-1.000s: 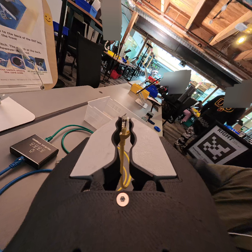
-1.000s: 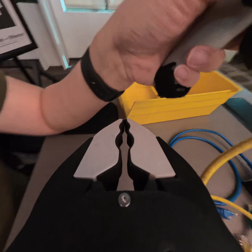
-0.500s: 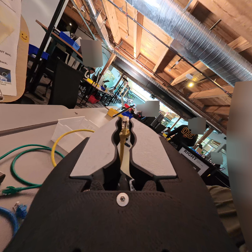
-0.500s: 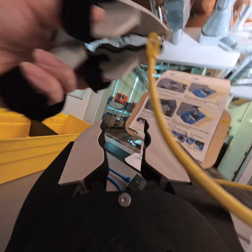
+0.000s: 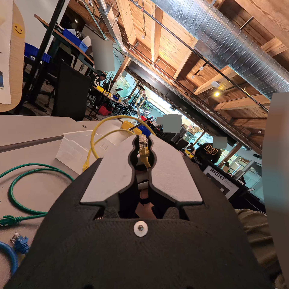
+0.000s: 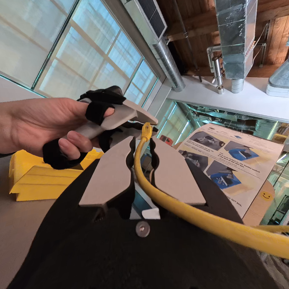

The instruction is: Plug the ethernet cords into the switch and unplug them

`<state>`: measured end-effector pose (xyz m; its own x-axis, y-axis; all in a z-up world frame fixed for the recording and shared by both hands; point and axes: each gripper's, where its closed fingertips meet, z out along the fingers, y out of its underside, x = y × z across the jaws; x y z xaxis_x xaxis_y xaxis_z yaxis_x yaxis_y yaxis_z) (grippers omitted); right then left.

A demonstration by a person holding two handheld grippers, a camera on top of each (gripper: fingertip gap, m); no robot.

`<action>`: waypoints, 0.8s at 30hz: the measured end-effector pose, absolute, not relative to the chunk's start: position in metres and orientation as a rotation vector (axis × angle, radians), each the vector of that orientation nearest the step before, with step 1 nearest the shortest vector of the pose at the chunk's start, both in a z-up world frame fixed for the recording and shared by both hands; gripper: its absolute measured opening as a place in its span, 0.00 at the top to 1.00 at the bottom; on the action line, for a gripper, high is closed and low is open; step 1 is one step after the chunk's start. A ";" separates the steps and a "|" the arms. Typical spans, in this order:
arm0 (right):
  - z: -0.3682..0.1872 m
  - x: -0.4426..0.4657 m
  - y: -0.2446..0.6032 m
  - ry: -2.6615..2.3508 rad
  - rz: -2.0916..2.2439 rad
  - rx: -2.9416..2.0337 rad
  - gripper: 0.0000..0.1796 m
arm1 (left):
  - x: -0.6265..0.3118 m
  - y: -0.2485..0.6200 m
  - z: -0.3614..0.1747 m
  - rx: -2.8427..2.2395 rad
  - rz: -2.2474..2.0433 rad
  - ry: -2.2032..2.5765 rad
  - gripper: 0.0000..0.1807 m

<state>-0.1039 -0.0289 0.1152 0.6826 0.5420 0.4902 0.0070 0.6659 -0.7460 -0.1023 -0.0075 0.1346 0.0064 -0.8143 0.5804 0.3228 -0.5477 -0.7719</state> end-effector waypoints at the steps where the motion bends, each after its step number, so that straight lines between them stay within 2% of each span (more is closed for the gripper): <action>1: 0.115 -0.104 -0.028 -0.782 0.331 -0.814 0.91 | -0.103 -0.007 0.135 -1.423 -1.677 0.539 0.95; 24: 0.110 -0.101 -0.022 -0.719 0.316 -0.894 0.95 | -0.101 -0.004 0.132 -1.425 -1.669 0.493 0.95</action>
<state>-0.1010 -0.0222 0.1098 0.7259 0.5321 0.4358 0.0384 0.6012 -0.7981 -0.1008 -0.0043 0.1316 0.0259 -0.8039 0.5942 0.3515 -0.5492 -0.7582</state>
